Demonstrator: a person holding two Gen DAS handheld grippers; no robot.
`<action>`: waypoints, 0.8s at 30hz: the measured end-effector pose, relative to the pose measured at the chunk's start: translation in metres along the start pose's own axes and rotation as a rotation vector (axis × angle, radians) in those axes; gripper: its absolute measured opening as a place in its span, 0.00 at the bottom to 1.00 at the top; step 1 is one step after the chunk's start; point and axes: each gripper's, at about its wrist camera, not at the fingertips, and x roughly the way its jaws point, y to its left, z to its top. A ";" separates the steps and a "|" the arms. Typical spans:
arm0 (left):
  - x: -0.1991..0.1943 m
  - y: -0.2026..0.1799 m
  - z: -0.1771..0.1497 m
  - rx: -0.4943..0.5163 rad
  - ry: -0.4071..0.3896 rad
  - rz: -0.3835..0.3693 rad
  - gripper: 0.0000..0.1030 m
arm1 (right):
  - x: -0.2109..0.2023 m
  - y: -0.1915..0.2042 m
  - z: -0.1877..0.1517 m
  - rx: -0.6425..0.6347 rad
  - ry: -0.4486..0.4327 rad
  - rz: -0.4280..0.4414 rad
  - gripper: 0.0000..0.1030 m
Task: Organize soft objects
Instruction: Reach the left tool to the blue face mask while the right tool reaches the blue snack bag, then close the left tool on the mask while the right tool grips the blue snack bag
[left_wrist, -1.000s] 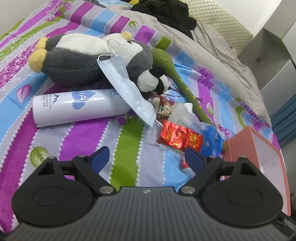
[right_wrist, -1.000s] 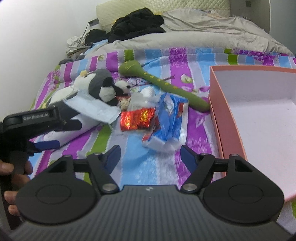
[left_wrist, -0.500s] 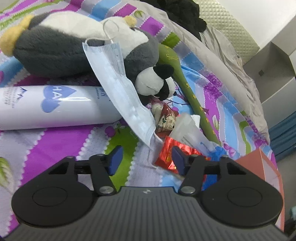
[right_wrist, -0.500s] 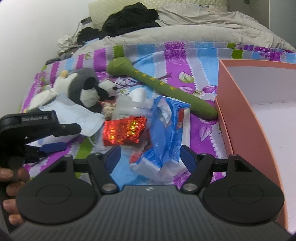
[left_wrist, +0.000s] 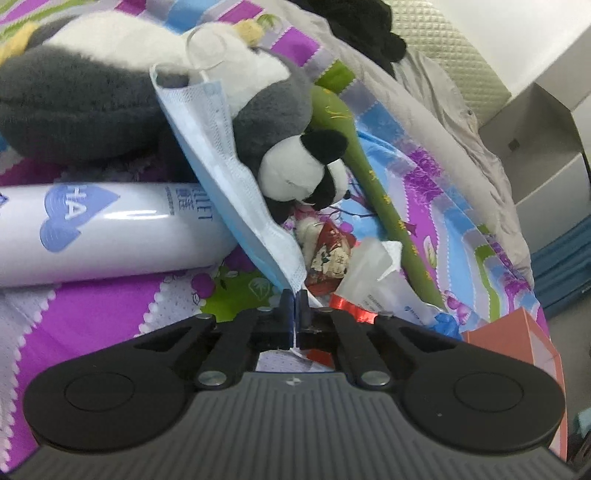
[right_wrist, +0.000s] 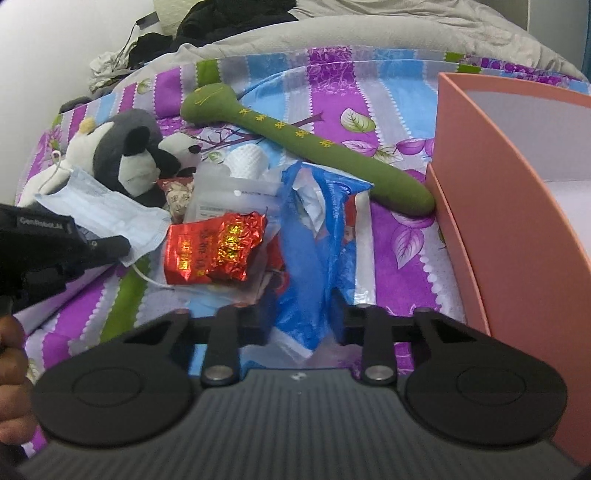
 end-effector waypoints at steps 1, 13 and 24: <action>-0.004 -0.002 0.000 0.015 -0.004 0.005 0.01 | -0.002 0.001 0.000 -0.006 -0.001 -0.003 0.22; -0.075 -0.016 -0.024 0.128 0.008 -0.008 0.00 | -0.037 0.003 -0.007 -0.026 -0.014 0.004 0.11; -0.142 -0.025 -0.062 0.221 0.034 -0.065 0.01 | -0.081 -0.001 -0.030 -0.025 -0.021 -0.020 0.11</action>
